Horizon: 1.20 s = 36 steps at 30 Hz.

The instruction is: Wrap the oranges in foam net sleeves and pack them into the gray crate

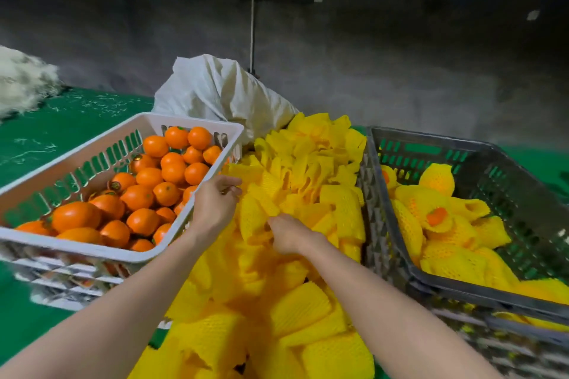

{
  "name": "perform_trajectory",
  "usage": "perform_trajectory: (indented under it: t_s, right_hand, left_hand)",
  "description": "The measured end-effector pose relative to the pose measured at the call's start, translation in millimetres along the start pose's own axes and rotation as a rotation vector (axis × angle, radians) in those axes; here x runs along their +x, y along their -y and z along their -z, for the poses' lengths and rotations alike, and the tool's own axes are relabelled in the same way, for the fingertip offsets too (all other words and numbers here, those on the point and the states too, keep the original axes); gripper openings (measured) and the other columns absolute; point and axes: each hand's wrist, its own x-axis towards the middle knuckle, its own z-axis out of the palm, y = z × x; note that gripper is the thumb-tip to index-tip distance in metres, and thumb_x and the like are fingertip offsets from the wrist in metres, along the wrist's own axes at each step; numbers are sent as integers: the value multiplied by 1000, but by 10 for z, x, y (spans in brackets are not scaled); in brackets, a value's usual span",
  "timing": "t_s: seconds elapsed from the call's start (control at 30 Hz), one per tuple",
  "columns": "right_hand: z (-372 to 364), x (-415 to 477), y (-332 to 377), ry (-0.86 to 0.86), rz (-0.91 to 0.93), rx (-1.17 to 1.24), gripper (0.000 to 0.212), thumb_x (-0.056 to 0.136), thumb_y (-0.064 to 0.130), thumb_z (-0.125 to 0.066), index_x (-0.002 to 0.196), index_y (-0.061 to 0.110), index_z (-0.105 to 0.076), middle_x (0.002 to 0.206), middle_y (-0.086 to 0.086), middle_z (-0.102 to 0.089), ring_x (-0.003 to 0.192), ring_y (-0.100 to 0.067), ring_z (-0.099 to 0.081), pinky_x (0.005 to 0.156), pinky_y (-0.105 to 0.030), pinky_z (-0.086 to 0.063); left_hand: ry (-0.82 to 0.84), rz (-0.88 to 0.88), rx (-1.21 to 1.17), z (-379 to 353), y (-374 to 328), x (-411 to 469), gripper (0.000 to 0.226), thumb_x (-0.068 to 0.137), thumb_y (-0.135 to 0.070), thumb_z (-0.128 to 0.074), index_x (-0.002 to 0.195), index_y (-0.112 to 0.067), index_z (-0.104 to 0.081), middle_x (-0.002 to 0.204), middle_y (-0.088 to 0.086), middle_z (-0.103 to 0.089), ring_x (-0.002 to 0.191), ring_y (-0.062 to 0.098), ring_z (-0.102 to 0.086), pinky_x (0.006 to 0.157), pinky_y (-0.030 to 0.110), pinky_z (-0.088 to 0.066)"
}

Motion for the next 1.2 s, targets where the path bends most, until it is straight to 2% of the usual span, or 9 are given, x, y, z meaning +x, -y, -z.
perform_trajectory:
  t_s: [0.2,0.4,0.57,0.67,0.73,0.83,0.9,1.07,1.2]
  right_hand:
    - [-474,413,89,87,-66,-40,48,91,3,-42,138,8,-38,159,-1,4,144,-32,-6,114,-48,-21]
    - [-186,351,90,-615,-235,354,61,80,42,-68,124,3,-53,132,-16,-49,124,-29,-45,102,-36,-32]
    - [439,9,173,-865,-183,469,28,77,21,-75,80,0,-56,83,-25,-58,82,-35,-55,70,-39,-27]
    - [752,-228,354,-774,39,617,27,81,14,-70,79,-8,-55,80,-27,-59,74,-37,-52,69,-44,-39]
    - [890,-329,521,-714,164,712,21,83,11,-67,85,-8,-59,84,-26,-61,78,-38,-55,70,-45,-44]
    - [924,-236,822,-758,194,789,29,88,16,-63,63,10,-50,60,-6,-49,56,-15,-44,56,-31,-36]
    - [858,-51,1058,-833,149,743,37,90,18,-59,59,20,-39,58,5,-37,56,-10,-34,54,-30,-22]
    - [480,531,1656,-743,114,646,20,95,19,-53,86,1,-52,78,-12,-52,75,-29,-46,60,-35,-23]
    - [251,770,1850,-541,160,499,19,97,19,-49,89,2,-49,85,-14,-46,84,-30,-44,63,-31,-19]
  left_hand:
    - [11,-9,-43,427,66,-44,16,96,-2,-49,96,-11,-61,102,16,-64,82,25,-59,71,40,-50]
    - [72,-52,-22,649,80,-60,14,96,-4,-52,102,-12,-63,103,12,-66,97,24,-62,82,41,-52]
    - [186,-147,75,628,3,-28,36,91,-9,-61,127,-10,-56,132,7,-56,124,19,-50,95,23,-39]
    - [259,-248,159,738,-66,72,65,86,-23,-69,143,-18,-38,148,1,-38,136,16,-32,104,24,-28]
    - [350,-203,113,897,-102,167,62,84,-26,-71,138,-16,-43,142,3,-46,130,18,-42,101,28,-37]
    - [384,-239,38,1141,-49,262,6,83,-19,-73,83,-19,-66,82,-1,-71,74,11,-65,64,34,-52]
    - [363,-297,124,1320,74,344,28,80,-18,-75,62,-27,-56,53,-11,-59,49,1,-53,46,17,-37]
    - [296,-9,19,1836,454,834,12,86,-30,-68,79,-23,-61,81,-2,-63,79,12,-59,72,29,-44]
    - [188,16,352,1919,898,1337,12,86,-4,-55,76,-10,-51,78,8,-49,73,20,-47,57,27,-33]
